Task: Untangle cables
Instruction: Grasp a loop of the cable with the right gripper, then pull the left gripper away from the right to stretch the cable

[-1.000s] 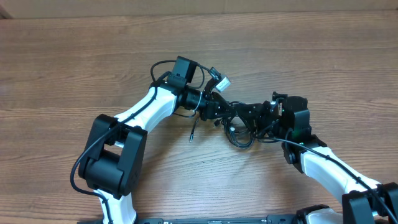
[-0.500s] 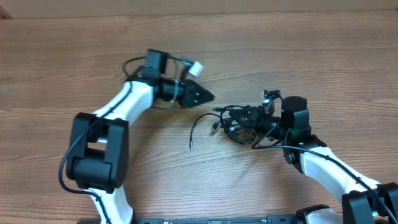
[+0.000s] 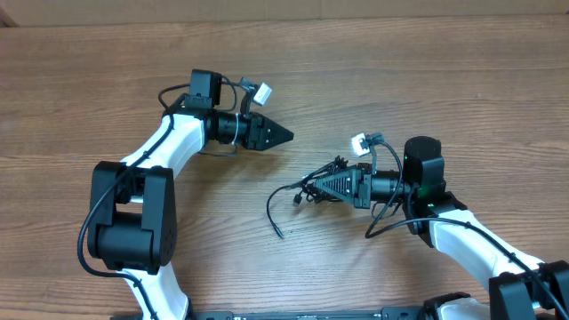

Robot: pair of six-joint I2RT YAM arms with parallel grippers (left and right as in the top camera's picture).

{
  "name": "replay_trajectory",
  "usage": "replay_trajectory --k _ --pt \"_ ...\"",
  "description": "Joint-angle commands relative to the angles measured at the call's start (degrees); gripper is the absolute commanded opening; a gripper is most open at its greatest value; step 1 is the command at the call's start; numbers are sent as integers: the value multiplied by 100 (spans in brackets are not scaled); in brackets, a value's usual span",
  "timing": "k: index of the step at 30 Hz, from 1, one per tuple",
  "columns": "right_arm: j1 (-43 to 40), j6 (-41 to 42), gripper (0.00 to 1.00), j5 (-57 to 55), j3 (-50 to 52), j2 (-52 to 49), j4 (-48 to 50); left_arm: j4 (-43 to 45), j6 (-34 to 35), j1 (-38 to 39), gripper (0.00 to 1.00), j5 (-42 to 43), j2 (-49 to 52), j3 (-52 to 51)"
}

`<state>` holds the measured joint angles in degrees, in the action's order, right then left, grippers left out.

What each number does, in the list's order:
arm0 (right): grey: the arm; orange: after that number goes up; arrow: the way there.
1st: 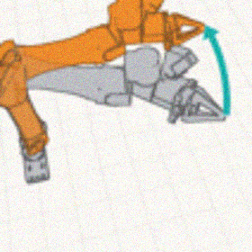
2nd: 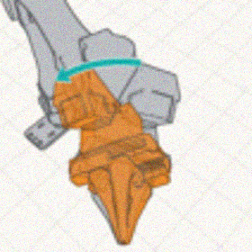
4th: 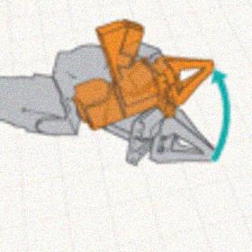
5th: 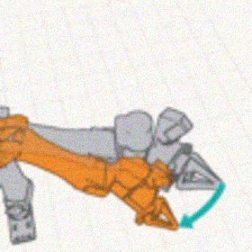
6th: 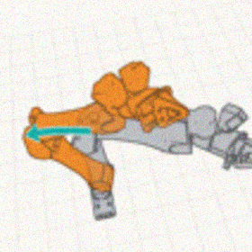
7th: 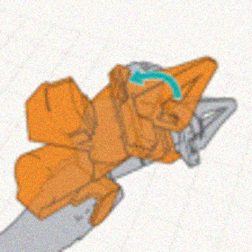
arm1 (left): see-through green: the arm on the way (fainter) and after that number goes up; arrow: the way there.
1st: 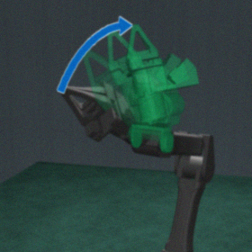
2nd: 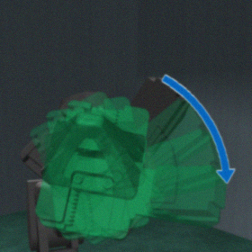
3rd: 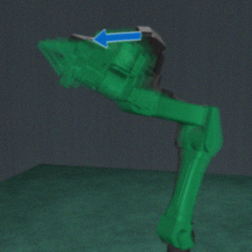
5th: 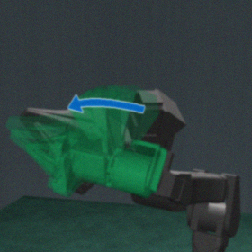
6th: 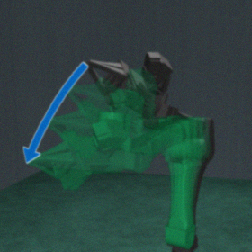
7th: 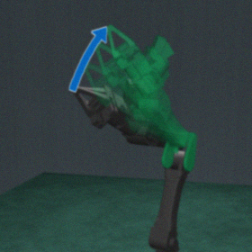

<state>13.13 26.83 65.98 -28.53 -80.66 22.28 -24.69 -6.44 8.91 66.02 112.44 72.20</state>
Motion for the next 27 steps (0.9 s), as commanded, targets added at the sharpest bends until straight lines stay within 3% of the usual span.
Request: replay_trajectory --k 1,7,27 --pt "-4 -636 4 487 -79 -11 55 -151 -457 22 46 463 26 109" --pt "-4 -614 4 588 -79 -11 39 -299 -804 96 50 1169 26 109" --pt "-334 -129 4 769 -81 -11 39 -251 -901 1147 48 750 26 109"
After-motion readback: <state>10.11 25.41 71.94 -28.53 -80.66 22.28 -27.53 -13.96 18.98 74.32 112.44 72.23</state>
